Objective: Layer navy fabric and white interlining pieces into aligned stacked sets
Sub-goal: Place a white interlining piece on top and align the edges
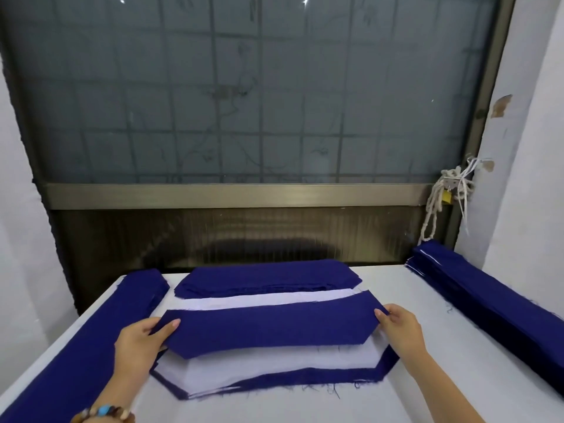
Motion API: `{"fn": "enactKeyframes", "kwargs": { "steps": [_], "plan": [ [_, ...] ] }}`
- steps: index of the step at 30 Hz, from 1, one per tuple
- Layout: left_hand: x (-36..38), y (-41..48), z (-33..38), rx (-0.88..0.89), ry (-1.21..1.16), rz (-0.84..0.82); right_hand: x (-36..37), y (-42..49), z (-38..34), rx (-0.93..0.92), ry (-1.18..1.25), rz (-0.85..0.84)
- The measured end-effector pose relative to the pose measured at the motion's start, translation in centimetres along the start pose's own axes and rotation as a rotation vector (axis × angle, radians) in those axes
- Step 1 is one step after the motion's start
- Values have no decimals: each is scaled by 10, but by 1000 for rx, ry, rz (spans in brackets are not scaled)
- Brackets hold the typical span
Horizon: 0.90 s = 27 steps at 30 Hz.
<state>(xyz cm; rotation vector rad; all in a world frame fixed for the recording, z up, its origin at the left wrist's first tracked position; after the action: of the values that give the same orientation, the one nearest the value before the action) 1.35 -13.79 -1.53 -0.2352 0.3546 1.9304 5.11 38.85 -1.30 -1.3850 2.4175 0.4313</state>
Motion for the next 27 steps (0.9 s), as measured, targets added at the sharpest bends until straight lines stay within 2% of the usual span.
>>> {"fn": "enactKeyframes", "kwargs": {
  "steps": [4, 8, 15, 20, 27],
  "plan": [
    [4, -11, -6, -15, 3, -50, 0, -16, 8, -55, 7, -3],
    [5, -16, -3, 27, 43, -85, -7, -19, 10, -104, -14, 84],
    [-2, -25, 3, 33, 26, -49, -11, -22, 2, -169, -30, 107],
    [-4, -30, 8, 37, 76, -6, -14, -26, 3, -148, -51, 112],
    [-1, -34, 10, 52, 206, -54, -14, -30, 3, -102, -235, 109]
  ]
}}
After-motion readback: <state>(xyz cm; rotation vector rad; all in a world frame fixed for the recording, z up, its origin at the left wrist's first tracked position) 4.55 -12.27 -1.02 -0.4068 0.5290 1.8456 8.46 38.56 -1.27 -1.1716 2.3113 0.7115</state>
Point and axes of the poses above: each hand's wrist, its own y-axis towards the middle knuckle, its own x-axis out of the palm, z = x × y, the point moved 8 cm from there along y, towards the middle knuckle, and after that the axes turned 2 degrees about -z, right-handed, at the moved point
